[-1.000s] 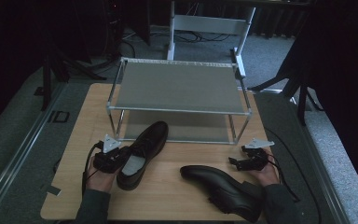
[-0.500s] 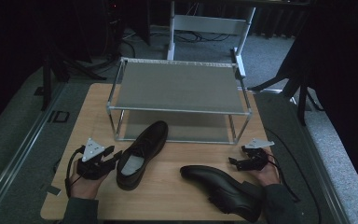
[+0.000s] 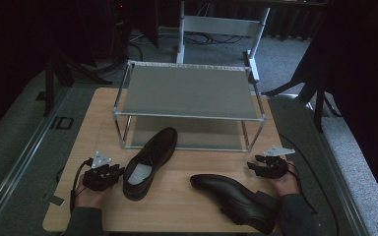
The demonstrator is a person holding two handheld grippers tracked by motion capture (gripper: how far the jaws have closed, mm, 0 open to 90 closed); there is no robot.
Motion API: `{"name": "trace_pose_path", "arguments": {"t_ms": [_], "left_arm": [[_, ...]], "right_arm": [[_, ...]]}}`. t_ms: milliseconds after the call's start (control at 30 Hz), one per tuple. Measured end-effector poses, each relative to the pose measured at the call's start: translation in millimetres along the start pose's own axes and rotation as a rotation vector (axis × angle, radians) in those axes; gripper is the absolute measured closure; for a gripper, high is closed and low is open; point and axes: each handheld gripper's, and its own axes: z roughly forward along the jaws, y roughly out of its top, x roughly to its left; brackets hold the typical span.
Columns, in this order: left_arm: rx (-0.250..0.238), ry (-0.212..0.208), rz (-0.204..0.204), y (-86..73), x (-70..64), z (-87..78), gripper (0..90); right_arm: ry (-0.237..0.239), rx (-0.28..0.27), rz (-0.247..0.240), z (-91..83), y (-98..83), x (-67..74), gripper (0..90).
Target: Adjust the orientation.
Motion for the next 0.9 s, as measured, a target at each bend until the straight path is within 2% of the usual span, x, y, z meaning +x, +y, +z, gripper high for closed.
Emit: {"name": "trace_pose_path", "arguments": {"t_ms": [67, 133, 233, 367, 400, 500, 733, 900], "left_arm": [[0.030, -0.018, 0.014, -1.6, -5.2, 6.7, 72.1], [0.032, -0.013, 0.012, -1.7, -7.5, 7.4, 75.5], [0.032, -0.016, -0.004, -2.3, -8.6, 7.4, 76.9], [0.035, -0.017, 0.001, -3.5, -13.9, 8.0, 80.1], [0.035, -0.017, 0.001, -3.5, -13.9, 8.0, 80.7], [0.030, -0.035, 0.000, -5.1, -19.2, 7.3, 80.9], [0.037, -0.069, 0.039, -7.5, -37.4, 9.1, 81.5], [0.034, -0.083, 0.022, -7.3, -41.1, 9.6, 83.0]], "right_arm": [[-0.006, -0.031, 0.016, -14.5, 4.2, 0.3, 50.8], [0.000, -0.045, 0.011, -24.2, 6.8, 3.8, 49.5], [0.006, -0.045, -0.008, -38.5, 11.7, 12.0, 49.4], [0.010, -0.055, -0.046, -59.2, 21.4, 25.9, 49.5], [0.010, -0.055, -0.046, -59.2, 21.4, 25.9, 49.5], [0.018, -0.084, -0.085, -77.1, 30.9, 40.9, 49.6], [0.089, -0.124, -0.137, -99.6, 40.7, 70.8, 48.5], [0.129, -0.125, -0.171, -104.4, 40.2, 86.8, 47.3]]}}
